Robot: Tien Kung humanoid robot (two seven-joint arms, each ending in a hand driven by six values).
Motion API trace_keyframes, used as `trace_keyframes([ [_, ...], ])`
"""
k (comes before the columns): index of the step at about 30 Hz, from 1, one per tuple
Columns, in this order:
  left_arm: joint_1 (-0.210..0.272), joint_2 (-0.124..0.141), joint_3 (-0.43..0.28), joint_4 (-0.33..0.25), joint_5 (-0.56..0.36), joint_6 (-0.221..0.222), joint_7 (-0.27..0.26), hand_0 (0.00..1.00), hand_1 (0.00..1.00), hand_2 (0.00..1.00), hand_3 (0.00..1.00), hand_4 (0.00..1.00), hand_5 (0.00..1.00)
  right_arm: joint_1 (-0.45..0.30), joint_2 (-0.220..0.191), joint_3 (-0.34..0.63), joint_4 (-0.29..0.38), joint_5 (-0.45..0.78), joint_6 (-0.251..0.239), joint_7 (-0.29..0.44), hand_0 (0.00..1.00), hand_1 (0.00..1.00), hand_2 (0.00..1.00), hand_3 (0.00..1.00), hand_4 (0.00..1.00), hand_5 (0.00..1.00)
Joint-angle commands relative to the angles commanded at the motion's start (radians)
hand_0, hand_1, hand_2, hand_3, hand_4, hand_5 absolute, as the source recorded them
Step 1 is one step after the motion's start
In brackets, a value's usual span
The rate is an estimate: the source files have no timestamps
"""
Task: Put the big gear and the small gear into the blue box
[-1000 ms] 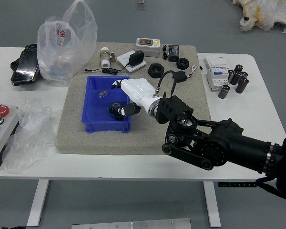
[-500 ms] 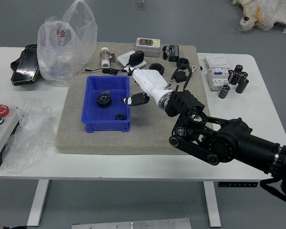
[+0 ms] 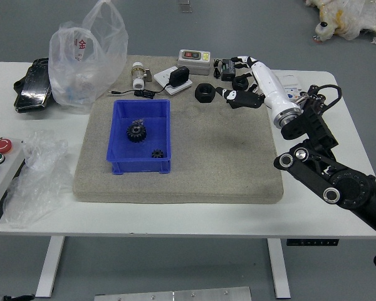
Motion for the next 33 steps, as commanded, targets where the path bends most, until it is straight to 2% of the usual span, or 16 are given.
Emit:
trace_keyframes([
  [2,-0.001,0.005,0.026,0.004,-0.022,0.002,-0.023,0.651,0.6,0.57,0.68,0.667,0.355,-0.032,-0.01,0.051,0.006,0.056,0.005,0.046,0.384,0.639,0.741,0.771,0.852,0.407],
  [3,-0.002,0.007,0.047,0.007,-0.041,0.003,-0.04,0.647,0.588,0.567,0.678,0.666,0.356,-0.049,-0.015,0.077,0.01,0.087,0.009,0.07,0.398,0.64,0.727,0.749,0.844,0.445],
  [8,-0.003,0.018,0.16,0.019,-0.154,0.017,-0.136,0.647,0.588,0.567,0.678,0.666,0.356,-0.139,-0.033,0.201,0.028,0.234,0.044,0.179,0.398,0.64,0.727,0.749,0.844,0.445],
  [9,-0.004,0.019,0.18,0.021,-0.175,0.02,-0.153,0.647,0.575,0.561,0.671,0.667,0.357,-0.155,-0.035,0.223,0.032,0.258,0.052,0.198,0.429,0.644,0.721,0.72,0.836,0.456],
  [14,-0.008,0.023,0.308,0.024,-0.307,0.032,-0.248,0.647,0.575,0.561,0.671,0.667,0.357,-0.26,-0.051,0.347,0.058,0.405,0.109,0.301,0.429,0.644,0.721,0.72,0.836,0.456],
  [15,-0.008,0.024,0.337,0.024,-0.337,0.036,-0.269,0.638,0.503,0.544,0.658,0.668,0.357,-0.284,-0.053,0.374,0.062,0.436,0.123,0.321,0.49,0.656,0.721,0.712,0.835,0.509],
  [17,-0.006,0.026,0.39,0.023,-0.394,0.044,-0.309,0.638,0.503,0.544,0.658,0.668,0.357,-0.329,-0.057,0.424,0.068,0.493,0.147,0.356,0.49,0.656,0.721,0.712,0.835,0.509],
  [20,-0.003,0.026,0.452,0.025,-0.464,0.054,-0.341,0.638,0.503,0.544,0.658,0.668,0.357,-0.39,-0.059,0.495,0.07,0.576,0.179,0.393,0.49,0.656,0.721,0.712,0.835,0.509],
  [21,-0.002,0.025,0.456,0.026,-0.474,0.058,-0.344,0.635,0.464,0.522,0.655,0.663,0.347,-0.407,-0.058,0.516,0.069,0.6,0.187,0.403,0.553,0.656,0.707,0.698,0.83,0.533],
  [26,0.003,0.027,0.425,0.03,-0.46,0.076,-0.34,0.635,0.464,0.522,0.655,0.663,0.347,-0.454,-0.049,0.614,0.067,0.716,0.215,0.438,0.553,0.656,0.707,0.698,0.83,0.533],
  [27,0.004,0.028,0.415,0.03,-0.451,0.078,-0.337,0.632,0.394,0.477,0.634,0.658,0.342,-0.457,-0.048,0.625,0.067,0.733,0.217,0.442,0.512,0.635,0.658,0.674,0.83,0.534],
  [32,0.009,0.03,0.402,0.031,-0.439,0.086,-0.341,0.632,0.394,0.477,0.634,0.658,0.342,-0.464,-0.043,0.649,0.063,0.789,0.228,0.454,0.512,0.635,0.658,0.674,0.83,0.534],
  [33,0.01,0.03,0.405,0.032,-0.443,0.088,-0.344,0.628,0.383,0.449,0.621,0.649,0.333,-0.465,-0.043,0.648,0.062,0.794,0.229,0.455,0.491,0.626,0.645,0.661,0.843,0.522],
])
